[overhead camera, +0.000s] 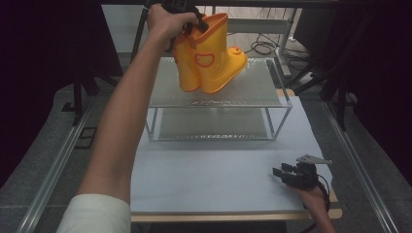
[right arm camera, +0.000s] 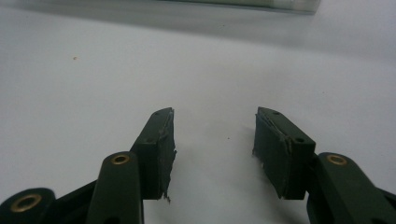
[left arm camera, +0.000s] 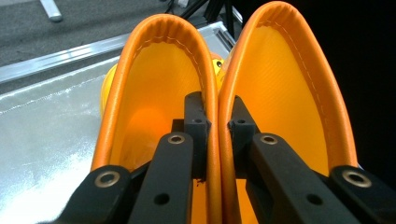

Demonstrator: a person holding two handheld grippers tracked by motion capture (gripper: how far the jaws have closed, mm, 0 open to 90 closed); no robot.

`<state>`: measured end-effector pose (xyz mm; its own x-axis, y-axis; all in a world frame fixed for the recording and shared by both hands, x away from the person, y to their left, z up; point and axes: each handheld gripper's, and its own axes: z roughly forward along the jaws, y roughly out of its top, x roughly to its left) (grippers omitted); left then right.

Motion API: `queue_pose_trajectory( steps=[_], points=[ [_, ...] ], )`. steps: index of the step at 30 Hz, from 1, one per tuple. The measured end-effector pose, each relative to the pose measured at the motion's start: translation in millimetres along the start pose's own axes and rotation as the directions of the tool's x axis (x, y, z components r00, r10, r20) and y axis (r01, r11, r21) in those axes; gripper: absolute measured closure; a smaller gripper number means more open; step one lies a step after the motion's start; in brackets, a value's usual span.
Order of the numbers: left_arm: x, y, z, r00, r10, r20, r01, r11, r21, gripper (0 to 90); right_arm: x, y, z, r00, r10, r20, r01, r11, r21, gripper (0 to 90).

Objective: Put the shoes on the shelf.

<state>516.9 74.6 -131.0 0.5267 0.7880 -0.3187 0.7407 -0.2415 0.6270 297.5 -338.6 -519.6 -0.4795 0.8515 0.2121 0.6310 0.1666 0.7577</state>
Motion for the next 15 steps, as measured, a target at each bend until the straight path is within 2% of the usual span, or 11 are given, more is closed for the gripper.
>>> queue_pose_trajectory(
  steps=[9,13,15],
  points=[
    [5.8,4.3,18.7,0.9985,-0.034,-0.043,0.034,0.9994,-0.002,82.6,-0.4,0.0,0.0,1.0000,0.001,-0.001,-0.001,1.000,-0.001,47.4],
    [5.8,3.6,24.9,0.9968,-0.030,-0.074,0.031,0.9995,0.009,82.6,-0.4,0.0,-0.1,1.0000,0.001,-0.002,-0.001,1.000,-0.001,47.3],
    [6.5,2.9,26.5,0.9968,-0.028,-0.074,0.029,0.9995,0.011,82.6,-0.3,0.0,-0.1,1.0000,0.002,-0.002,-0.002,1.000,-0.001,47.3]
  ],
)
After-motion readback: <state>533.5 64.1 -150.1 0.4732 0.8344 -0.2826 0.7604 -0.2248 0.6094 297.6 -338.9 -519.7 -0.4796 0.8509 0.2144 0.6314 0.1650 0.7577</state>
